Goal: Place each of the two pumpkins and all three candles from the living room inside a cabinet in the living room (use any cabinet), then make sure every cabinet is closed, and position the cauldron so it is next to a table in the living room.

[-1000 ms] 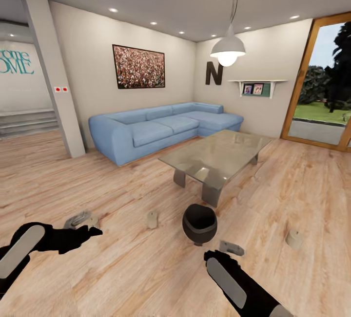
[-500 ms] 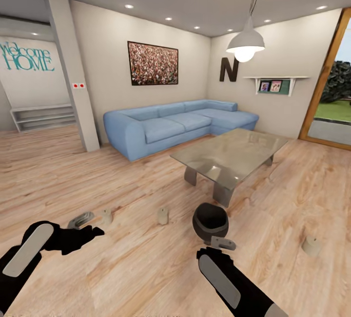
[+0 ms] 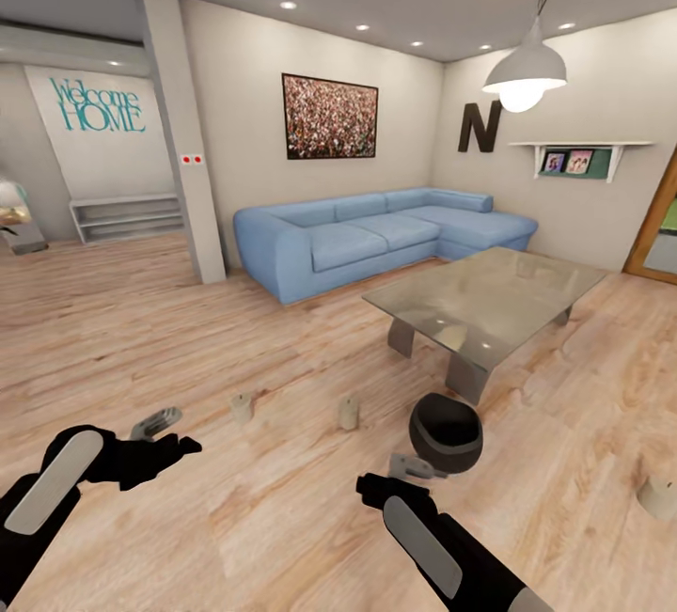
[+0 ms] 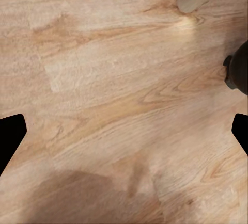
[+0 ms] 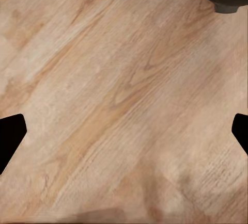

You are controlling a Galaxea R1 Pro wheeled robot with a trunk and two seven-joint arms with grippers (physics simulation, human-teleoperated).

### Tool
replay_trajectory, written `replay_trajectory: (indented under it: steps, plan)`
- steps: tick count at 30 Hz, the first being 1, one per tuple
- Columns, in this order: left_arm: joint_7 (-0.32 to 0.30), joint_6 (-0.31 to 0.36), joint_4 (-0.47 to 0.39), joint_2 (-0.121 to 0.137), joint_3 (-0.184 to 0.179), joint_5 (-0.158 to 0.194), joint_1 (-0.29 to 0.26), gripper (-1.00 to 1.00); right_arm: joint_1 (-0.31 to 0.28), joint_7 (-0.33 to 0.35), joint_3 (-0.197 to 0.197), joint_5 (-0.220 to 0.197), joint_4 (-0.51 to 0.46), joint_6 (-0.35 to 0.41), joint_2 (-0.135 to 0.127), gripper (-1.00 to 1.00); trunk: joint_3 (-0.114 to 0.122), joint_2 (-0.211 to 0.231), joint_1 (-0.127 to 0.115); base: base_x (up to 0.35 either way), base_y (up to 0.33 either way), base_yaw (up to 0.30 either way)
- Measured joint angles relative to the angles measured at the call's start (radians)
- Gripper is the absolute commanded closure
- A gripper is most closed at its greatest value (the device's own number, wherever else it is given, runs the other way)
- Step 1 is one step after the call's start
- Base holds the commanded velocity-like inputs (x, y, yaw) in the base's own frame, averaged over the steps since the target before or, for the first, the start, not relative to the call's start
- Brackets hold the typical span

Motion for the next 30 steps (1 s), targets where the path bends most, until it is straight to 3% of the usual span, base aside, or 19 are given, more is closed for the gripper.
replay_trajectory:
  steps: [9, 11, 15, 18, 30]
  plan:
    - [0.004, -0.001, -0.026, 0.003, -0.007, -0.004, 0.000, -1.00, 0.000, 0.033, 0.001, 0.000, 0.001, -0.008, 0.000, -1.00, -0.001, 0.000, 0.000, 0.141, 0.069, 0.008]
    - [0.004, -0.001, -0.027, 0.006, -0.009, -0.010, 0.000, -1.00, 0.000, 0.051, 0.016, 0.001, 0.001, -0.009, 0.000, -1.00, -0.001, 0.000, -0.001, 0.286, 0.013, 0.000]
    - [0.000, -0.001, -0.027, 0.006, -0.009, -0.100, 0.000, -1.00, 0.000, 0.058, 0.052, -0.003, 0.002, -0.013, 0.000, -1.00, -0.001, 0.000, -0.001, 0.309, 0.067, 0.000]
    - [-0.006, -0.001, -0.026, 0.003, -0.008, -0.140, 0.001, -1.00, 0.000, 0.060, 0.060, -0.010, 0.003, -0.014, 0.000, -1.00, -0.001, 0.000, 0.000, 0.246, 0.200, -0.026]
    - [-0.024, 0.000, -0.025, 0.008, 0.005, -0.143, 0.001, -1.00, 0.000, 0.104, 0.061, -0.009, 0.024, -0.063, -0.001, -1.00, -0.001, 0.000, 0.000, 0.046, 0.302, -0.261]
